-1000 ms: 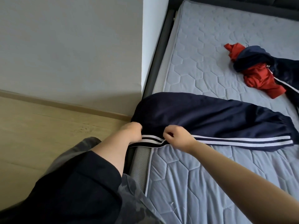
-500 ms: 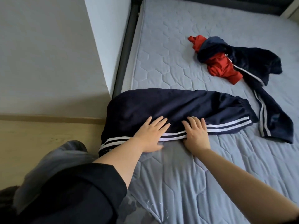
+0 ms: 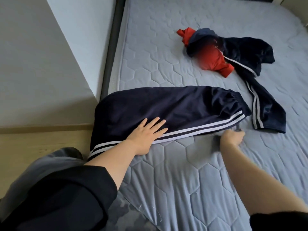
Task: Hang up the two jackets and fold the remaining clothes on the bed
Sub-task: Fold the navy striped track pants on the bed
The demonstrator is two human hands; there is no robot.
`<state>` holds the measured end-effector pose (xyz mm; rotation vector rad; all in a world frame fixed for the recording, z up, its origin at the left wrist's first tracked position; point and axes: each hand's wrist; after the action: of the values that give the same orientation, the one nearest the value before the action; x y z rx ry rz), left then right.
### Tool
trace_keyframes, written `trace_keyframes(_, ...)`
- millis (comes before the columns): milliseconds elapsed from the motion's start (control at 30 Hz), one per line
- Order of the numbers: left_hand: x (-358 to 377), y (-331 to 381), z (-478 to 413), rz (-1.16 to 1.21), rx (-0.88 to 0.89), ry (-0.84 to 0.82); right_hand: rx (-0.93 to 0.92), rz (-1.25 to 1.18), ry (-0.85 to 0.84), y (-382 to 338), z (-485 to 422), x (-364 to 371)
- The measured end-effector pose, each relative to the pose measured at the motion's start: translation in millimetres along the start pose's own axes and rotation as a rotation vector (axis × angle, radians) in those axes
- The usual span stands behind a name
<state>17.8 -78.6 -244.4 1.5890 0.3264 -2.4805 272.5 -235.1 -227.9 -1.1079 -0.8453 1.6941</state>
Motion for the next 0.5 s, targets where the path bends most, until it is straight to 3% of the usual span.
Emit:
trace_keyframes(133,1,9,-7,-0.044,0.025,0.014,0.237,-0.607,-0.143,-25,-17,-3)
trace_keyframes(233,-1,22,-13,-0.068,0.082,0.024,0.267,-0.459,-0.233,-25,-25,5)
trace_keyframes(300,-5,27,-15,0.024,0.074,-0.024,0.266,-0.36,-0.214,-29,-24,10)
trace_keyframes(367,-11,29,-17,0.195,0.065,-0.078,0.15,-0.272,-0.177,-35,-24,17)
trace_keyframes(433,-20,27,-19,0.52,0.04,-0.093,-0.028,-0.114,-0.132,-44,-19,27)
trace_keyframes(500,-31,25,-22,1.047,-0.057,-0.023,-0.257,0.06,-0.16,-51,-3,36)
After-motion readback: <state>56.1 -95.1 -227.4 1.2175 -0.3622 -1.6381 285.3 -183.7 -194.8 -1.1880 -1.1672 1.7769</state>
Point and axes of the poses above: each hand's wrist, its own z-axis away from the middle knuckle, its own x-axis out of the palm, y = z × x, and after that the axes turned 9 degrees about -y, right-handed
